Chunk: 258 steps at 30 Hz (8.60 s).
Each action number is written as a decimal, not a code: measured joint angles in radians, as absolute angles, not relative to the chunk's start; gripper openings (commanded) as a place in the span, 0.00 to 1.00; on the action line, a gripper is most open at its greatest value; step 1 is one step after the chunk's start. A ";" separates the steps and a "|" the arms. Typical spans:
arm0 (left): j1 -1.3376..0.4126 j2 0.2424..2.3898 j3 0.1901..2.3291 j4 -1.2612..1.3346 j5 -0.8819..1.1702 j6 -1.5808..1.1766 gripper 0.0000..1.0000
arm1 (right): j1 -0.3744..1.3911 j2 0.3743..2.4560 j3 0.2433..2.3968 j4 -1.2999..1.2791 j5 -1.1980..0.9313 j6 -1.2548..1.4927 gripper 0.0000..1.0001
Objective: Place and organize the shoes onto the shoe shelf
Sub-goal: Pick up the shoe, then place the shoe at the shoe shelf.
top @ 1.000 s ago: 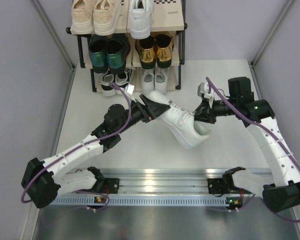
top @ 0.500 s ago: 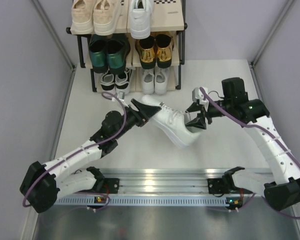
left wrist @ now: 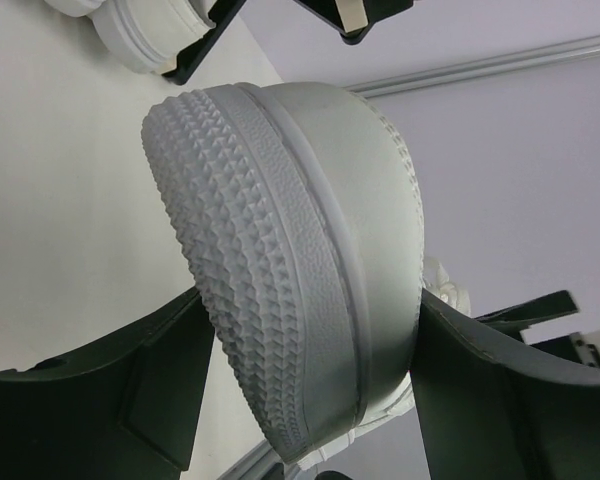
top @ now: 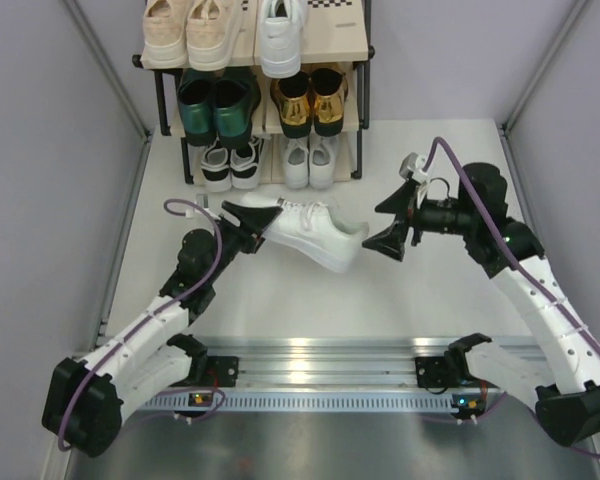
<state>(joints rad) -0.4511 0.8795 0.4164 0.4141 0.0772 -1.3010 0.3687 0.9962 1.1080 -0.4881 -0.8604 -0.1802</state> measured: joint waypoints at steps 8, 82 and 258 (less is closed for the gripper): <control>-0.440 0.893 0.430 0.464 0.144 -1.313 0.00 | 0.369 0.924 0.899 -0.345 -0.802 0.040 0.99; -0.361 1.034 0.665 0.532 0.521 -1.258 0.17 | 0.573 1.169 1.147 -0.347 -0.773 0.206 0.00; -0.346 0.408 0.798 -0.270 0.055 -0.970 0.98 | 0.410 1.727 2.197 -0.280 -0.455 -0.089 0.96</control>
<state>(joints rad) -0.3458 0.4076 0.7982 -0.2699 0.0551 -0.9703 0.4099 1.7267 2.1971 -0.2798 -0.4545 -0.0887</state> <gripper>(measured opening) 0.979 0.965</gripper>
